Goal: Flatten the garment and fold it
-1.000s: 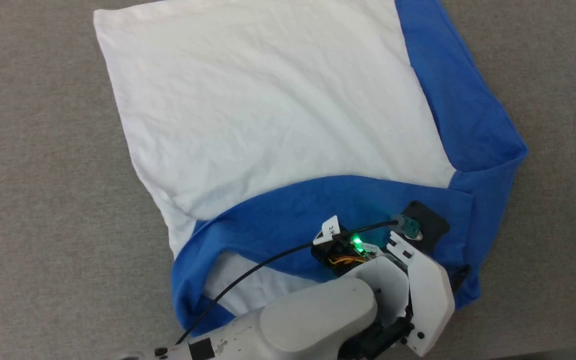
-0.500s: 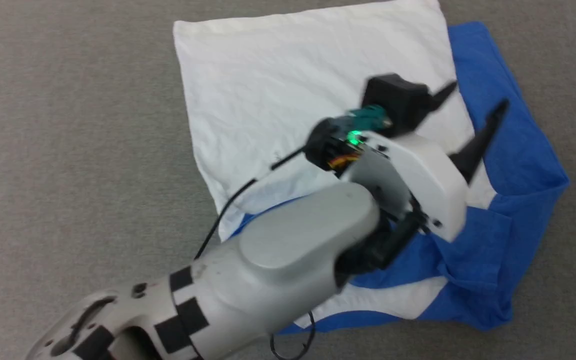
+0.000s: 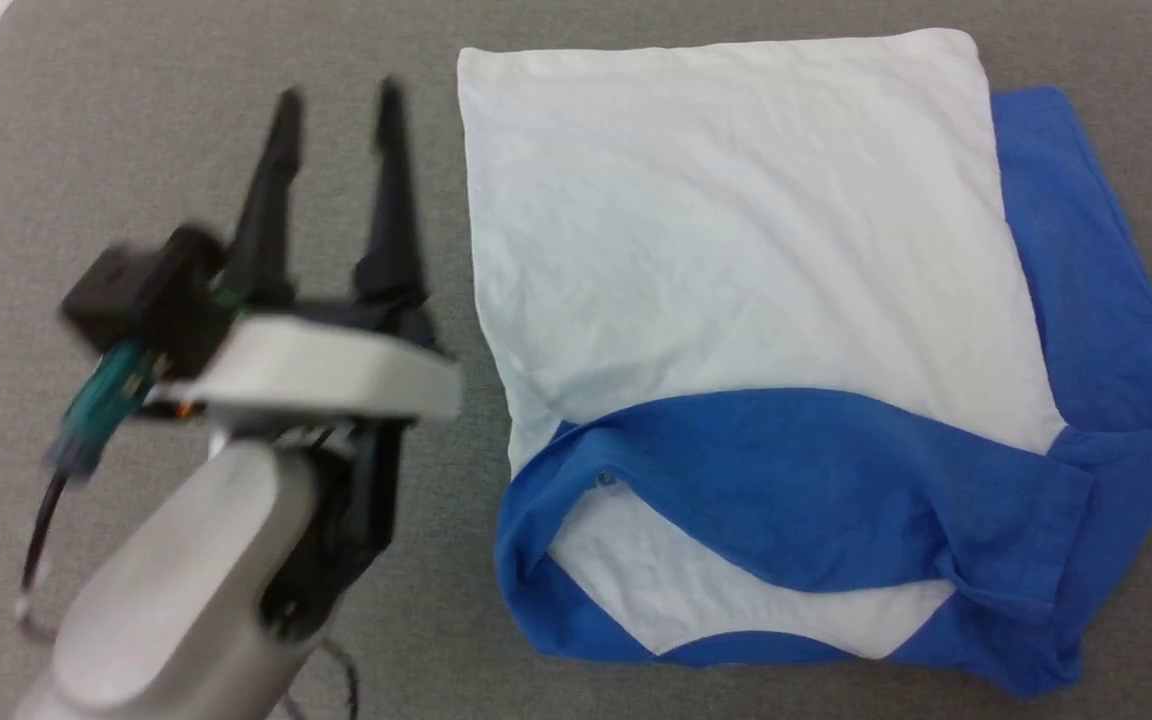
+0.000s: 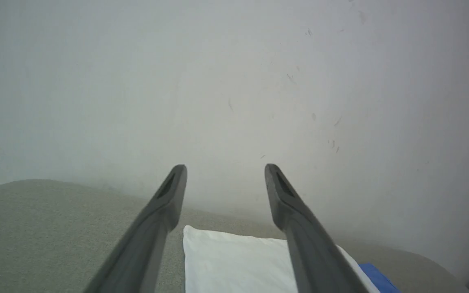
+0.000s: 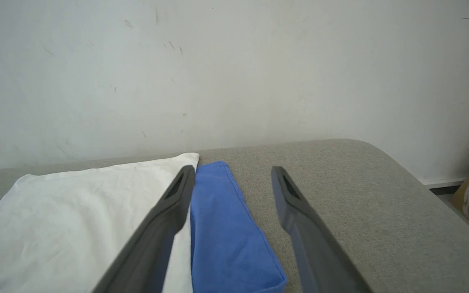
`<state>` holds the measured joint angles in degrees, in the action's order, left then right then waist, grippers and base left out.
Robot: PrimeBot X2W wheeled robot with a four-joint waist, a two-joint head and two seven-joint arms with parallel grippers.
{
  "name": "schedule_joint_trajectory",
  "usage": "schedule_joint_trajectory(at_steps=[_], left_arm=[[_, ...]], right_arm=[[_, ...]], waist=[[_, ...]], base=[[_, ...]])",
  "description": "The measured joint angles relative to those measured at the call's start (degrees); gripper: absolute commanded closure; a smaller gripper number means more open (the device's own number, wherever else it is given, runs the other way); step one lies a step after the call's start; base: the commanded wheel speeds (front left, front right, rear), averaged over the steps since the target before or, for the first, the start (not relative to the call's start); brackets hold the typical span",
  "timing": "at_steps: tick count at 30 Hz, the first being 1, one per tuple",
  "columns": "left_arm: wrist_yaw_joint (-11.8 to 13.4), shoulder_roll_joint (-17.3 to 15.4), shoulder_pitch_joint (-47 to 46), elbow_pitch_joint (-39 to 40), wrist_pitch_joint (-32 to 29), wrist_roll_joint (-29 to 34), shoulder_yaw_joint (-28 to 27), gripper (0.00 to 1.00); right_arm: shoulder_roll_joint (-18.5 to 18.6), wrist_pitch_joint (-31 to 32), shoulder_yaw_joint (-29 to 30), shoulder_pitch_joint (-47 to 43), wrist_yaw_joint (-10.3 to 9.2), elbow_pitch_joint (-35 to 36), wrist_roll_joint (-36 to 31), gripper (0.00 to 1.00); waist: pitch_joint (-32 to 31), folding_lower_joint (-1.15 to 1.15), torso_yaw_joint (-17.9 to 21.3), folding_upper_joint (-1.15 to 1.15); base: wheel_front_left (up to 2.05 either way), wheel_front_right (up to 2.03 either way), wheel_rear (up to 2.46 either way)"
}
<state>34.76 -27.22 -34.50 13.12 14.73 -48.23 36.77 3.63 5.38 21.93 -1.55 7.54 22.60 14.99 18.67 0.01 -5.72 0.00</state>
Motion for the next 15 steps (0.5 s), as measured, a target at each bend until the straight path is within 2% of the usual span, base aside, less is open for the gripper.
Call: schedule_joint_trajectory(at_steps=[3, 5, 7, 9, 11, 15], left_arm=[[0.3, 0.14, 8.28, 4.44, 0.0, 3.6, -5.82, 0.0], [-0.29, 1.57, 13.17, 6.68, 0.0, 6.14, -9.7, 0.0], [-2.6, 3.6, 17.13, 7.78, 0.0, 9.18, -12.8, 0.0], [-6.03, 5.42, 20.41, 8.46, 0.0, 12.27, -14.92, 0.0], [-9.23, 5.78, 23.08, 7.81, 0.0, 16.7, -15.51, 0.0], [-11.83, 6.92, 27.82, 4.03, -0.01, 22.94, -16.36, 0.0]], right_arm=[[-0.05, -0.01, -0.49, -0.08, 0.0, -0.07, 0.0, 0.0], [-0.1, -0.02, -0.86, -0.13, 0.0, -0.18, 0.0, 0.0], [-0.13, -0.05, -1.3, -0.17, 0.0, -0.35, 0.01, 0.0], [-0.22, -0.12, -1.79, -0.17, 0.0, -0.74, 0.02, 0.0], [-0.31, -0.44, -2.04, -0.18, 0.0, -1.14, 0.02, 0.0], [-0.42, -0.88, -2.6, -0.25, 0.0, -1.87, 0.11, 0.0]], waist=[[0.18, 0.0, -0.61, 0.0], [0.3, 0.0, -0.99, 0.0], [0.44, 0.0, -1.34, 0.0], [0.54, 0.0, -1.63, 0.0], [0.54, 0.0, -1.85, 0.0], [0.34, 0.0, -1.99, 0.0]], base=[[0.0, 0.0, 0.0], [0.0, 0.0, 0.0], [0.0, 0.0, 0.0], [0.0, 0.0, 0.0], [0.0, 0.0, 0.0], [0.0, 0.0, 0.0]])
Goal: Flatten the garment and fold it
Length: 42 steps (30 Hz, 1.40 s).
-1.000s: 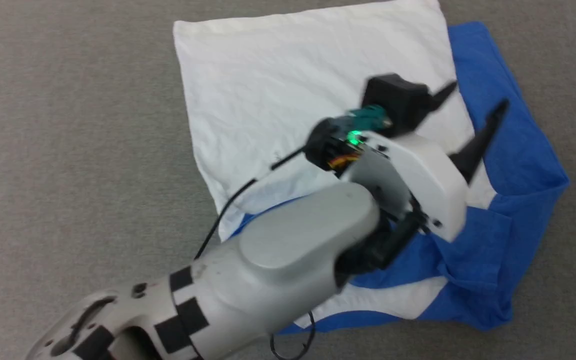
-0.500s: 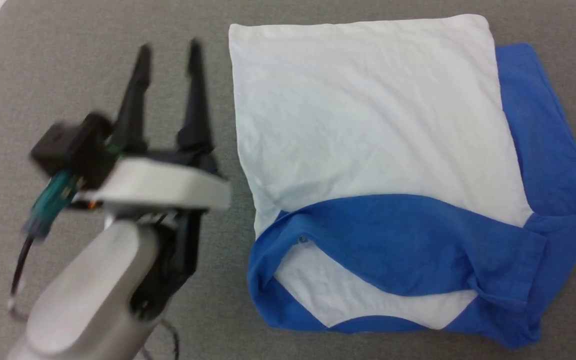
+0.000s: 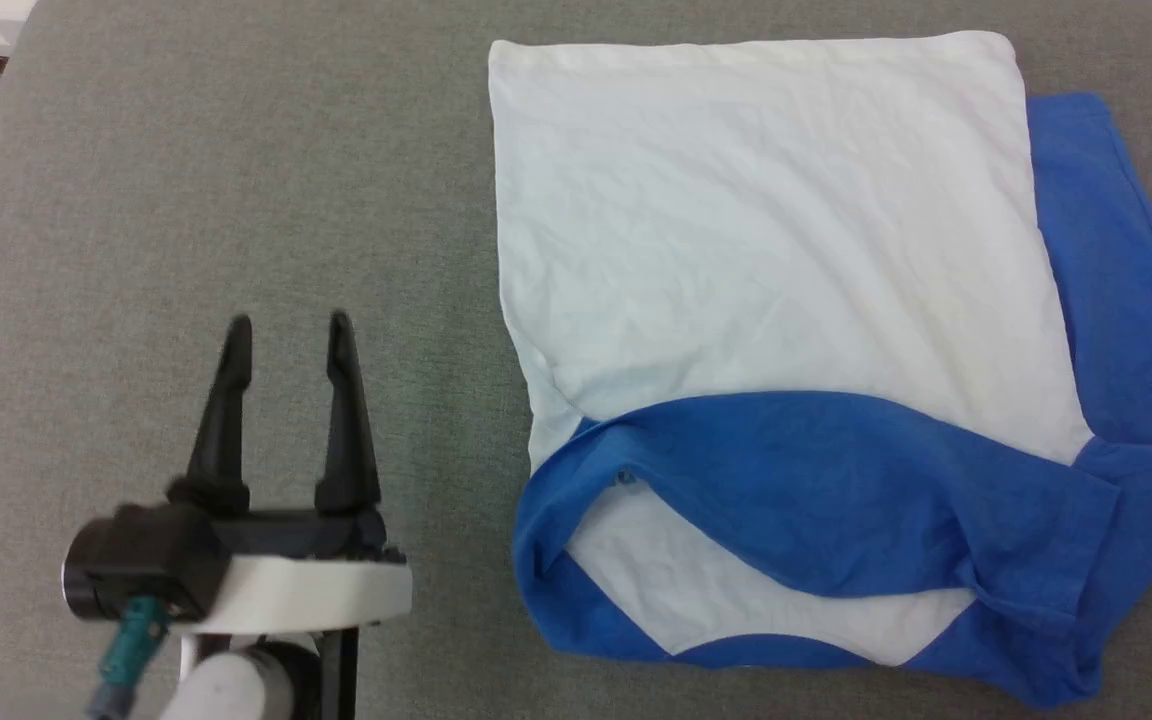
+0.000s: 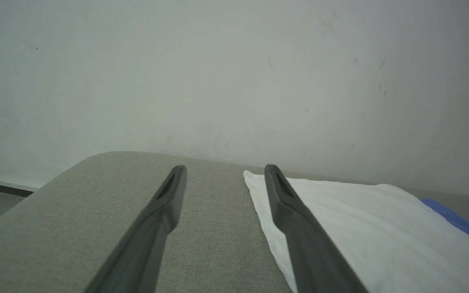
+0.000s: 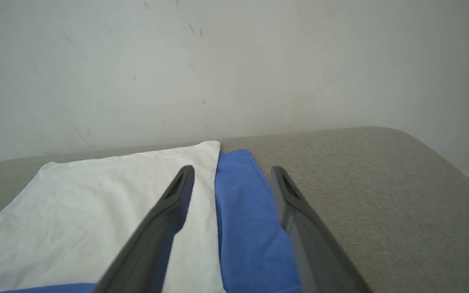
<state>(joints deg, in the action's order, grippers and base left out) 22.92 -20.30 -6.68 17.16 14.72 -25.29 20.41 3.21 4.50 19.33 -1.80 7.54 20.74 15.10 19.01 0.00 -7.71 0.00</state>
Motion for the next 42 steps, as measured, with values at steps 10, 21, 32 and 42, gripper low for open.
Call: schedule_joint_trajectory(at_steps=[10, 21, 32, 42], left_arm=[[-4.85, 7.02, 4.21, -3.04, 0.01, 4.71, -2.91, 0.0], [-8.76, 11.07, 4.2, -2.22, 0.01, 7.86, -5.87, 0.0], [-11.24, 14.83, 2.3, -0.08, 0.01, 9.6, -7.6, 0.0], [-11.79, 16.75, 0.08, 1.57, 0.01, 10.83, -6.39, 0.0]], right_arm=[[-0.14, -1.08, -0.98, -1.59, 0.0, -3.35, 1.14, 0.0], [12.01, 5.75, -3.45, 9.95, 0.0, -0.86, 4.27, 0.0], [24.39, 24.61, -4.99, 38.64, 0.0, -14.07, 11.78, 0.0], [27.36, 41.3, -4.48, 49.27, 0.0, -28.71, 3.5, 0.0]], waist=[[-1.14, 0.0, -0.11, 0.0], [1.89, -0.01, 0.51, 0.0], [8.46, -0.01, -0.57, 0.0], [14.66, -0.02, -4.29, 0.0]], base=[[0.0, 0.0, 0.0], [0.0, 0.0, 0.0], [0.0, 0.0, 0.0], [0.0, 0.0, 0.0]])
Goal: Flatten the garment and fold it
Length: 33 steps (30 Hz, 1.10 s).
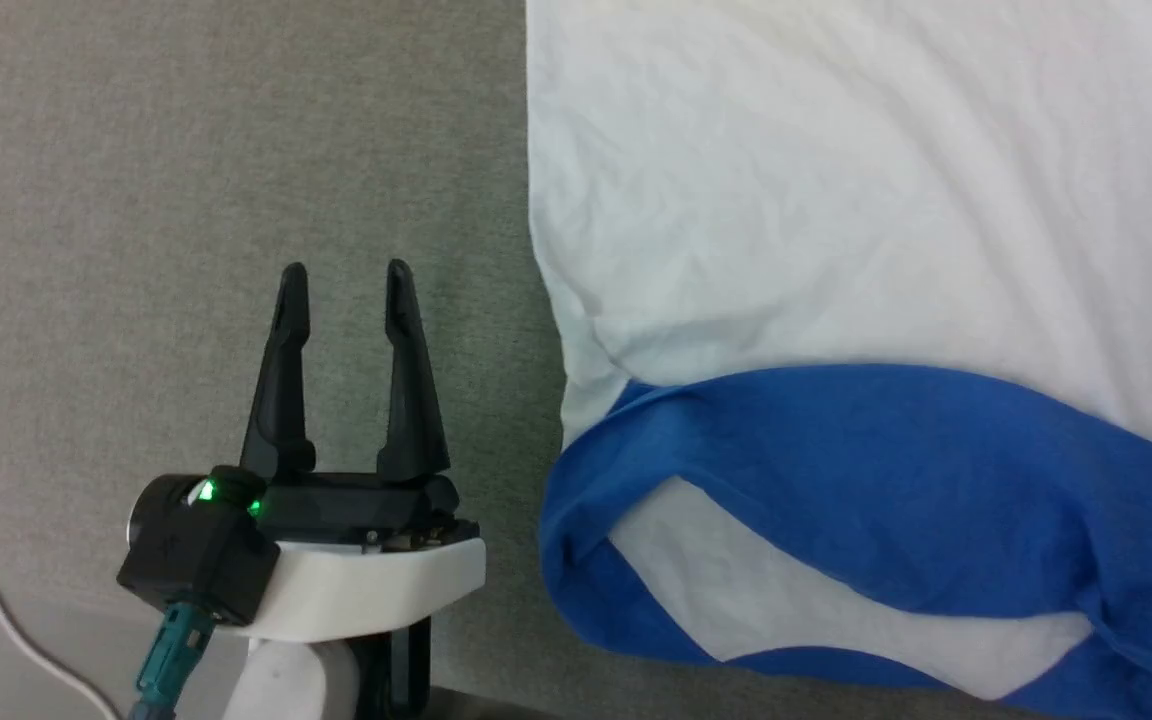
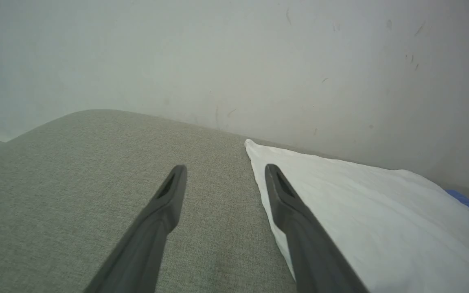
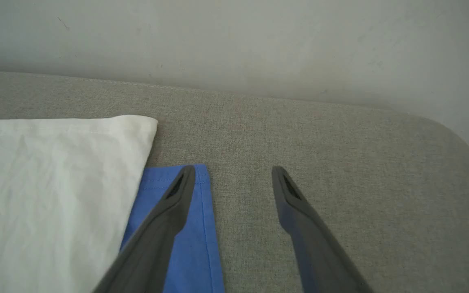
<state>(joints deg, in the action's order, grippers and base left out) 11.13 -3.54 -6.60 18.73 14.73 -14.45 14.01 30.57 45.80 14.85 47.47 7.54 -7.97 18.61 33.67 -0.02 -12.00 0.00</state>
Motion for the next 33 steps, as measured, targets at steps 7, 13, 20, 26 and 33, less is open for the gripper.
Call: schedule_joint_trajectory(at_steps=[7, 13, 20, 26, 33], left_arm=[[0.02, 0.27, -0.18, 0.4, 0.0, 0.04, 0.21, 0.0], [0.02, 0.32, -0.76, 0.54, 0.0, 0.02, 0.34, 0.0], [0.08, 0.33, -1.96, -0.09, -0.01, 0.04, 0.6, 0.0], [-0.3, 0.35, -1.98, -1.25, 0.0, 1.05, -0.14, 0.0], [-1.11, 0.25, -1.48, -2.43, 0.0, 1.54, -1.83, 0.0]], right_arm=[[0.35, 2.07, -0.13, -0.55, 0.0, -1.37, -0.22, 0.0], [0.85, 2.72, 0.2, -1.28, 0.0, -1.77, 0.12, 0.51], [1.04, 1.56, 0.35, -1.26, 0.0, -1.13, -0.04, 1.0], [-0.2, -4.09, 1.77, -1.75, 0.0, -1.7, 0.47, 1.0], [-0.47, -8.57, 5.94, -3.59, 0.0, -3.11, 2.1, 1.0]], waist=[[3.04, 0.01, -2.8, 0.0], [4.94, 0.02, -3.96, 0.0], [5.25, 0.01, -3.83, 0.0], [3.35, 0.01, -2.82, 0.0], [-0.6, 0.02, -0.87, 0.0]], base=[[0.0, 0.0, 0.0], [0.0, 0.0, 0.0], [0.0, 0.0, 0.0], [0.0, 0.0, 0.0], [0.0, 0.0, 0.0]])
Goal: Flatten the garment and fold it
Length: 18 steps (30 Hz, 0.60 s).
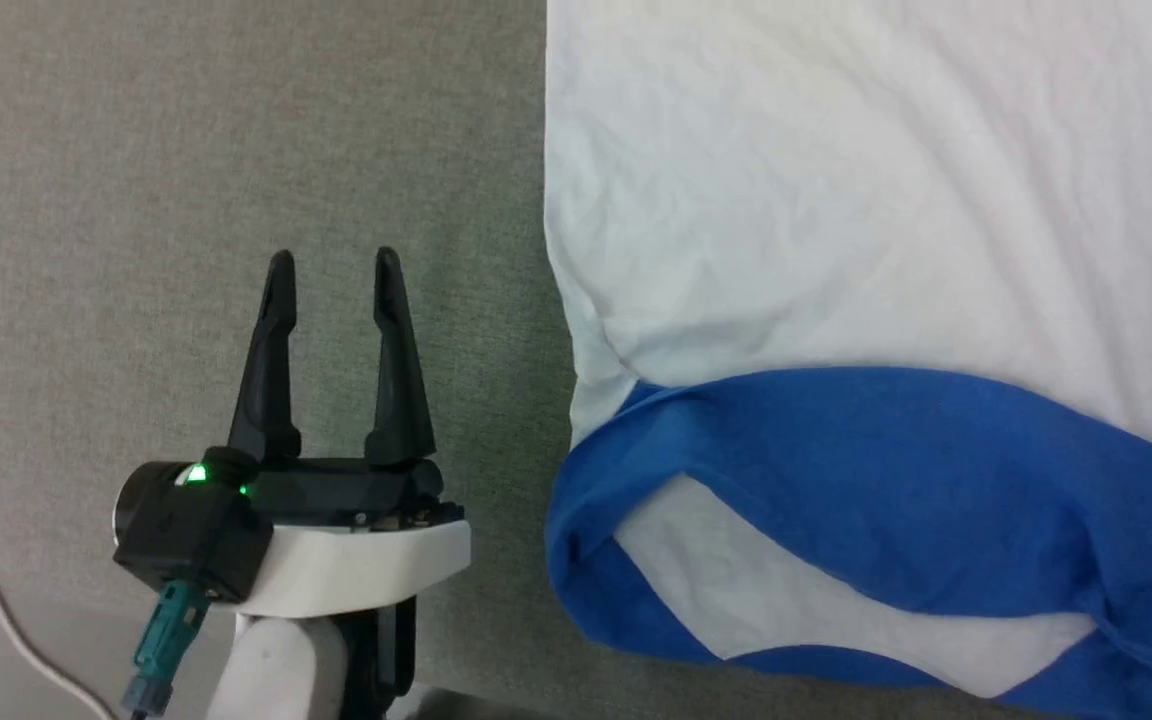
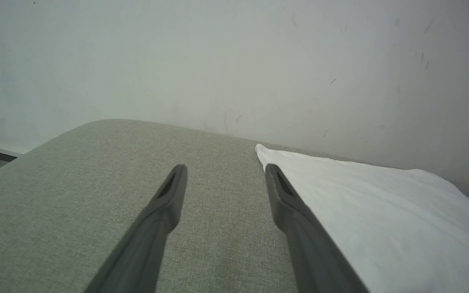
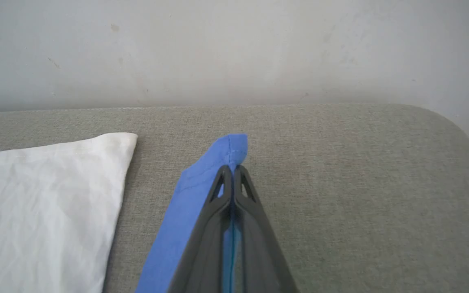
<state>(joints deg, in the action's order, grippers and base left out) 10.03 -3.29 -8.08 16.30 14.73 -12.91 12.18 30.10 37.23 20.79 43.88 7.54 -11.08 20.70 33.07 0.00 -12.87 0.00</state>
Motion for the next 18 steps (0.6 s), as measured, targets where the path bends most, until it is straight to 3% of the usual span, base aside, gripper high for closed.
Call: schedule_joint_trajectory(at_steps=[9, 18], left_arm=[[-0.83, -1.03, 2.88, -0.82, -0.01, -0.12, -1.7, 0.0], [-0.83, -2.48, 6.0, -0.78, -0.74, -1.22, -2.83, 0.0]], right_arm=[[2.14, -5.09, 14.25, -9.45, 0.0, -5.05, 1.01, 1.0], [1.31, -11.13, 25.76, -18.0, 0.0, -7.99, 2.29, 1.0]], waist=[[-6.45, 0.0, 3.04, 0.0], [-12.48, 0.01, 5.43, 0.0]], base=[[0.0, 0.0, 0.0], [0.0, 0.0, 0.0]])
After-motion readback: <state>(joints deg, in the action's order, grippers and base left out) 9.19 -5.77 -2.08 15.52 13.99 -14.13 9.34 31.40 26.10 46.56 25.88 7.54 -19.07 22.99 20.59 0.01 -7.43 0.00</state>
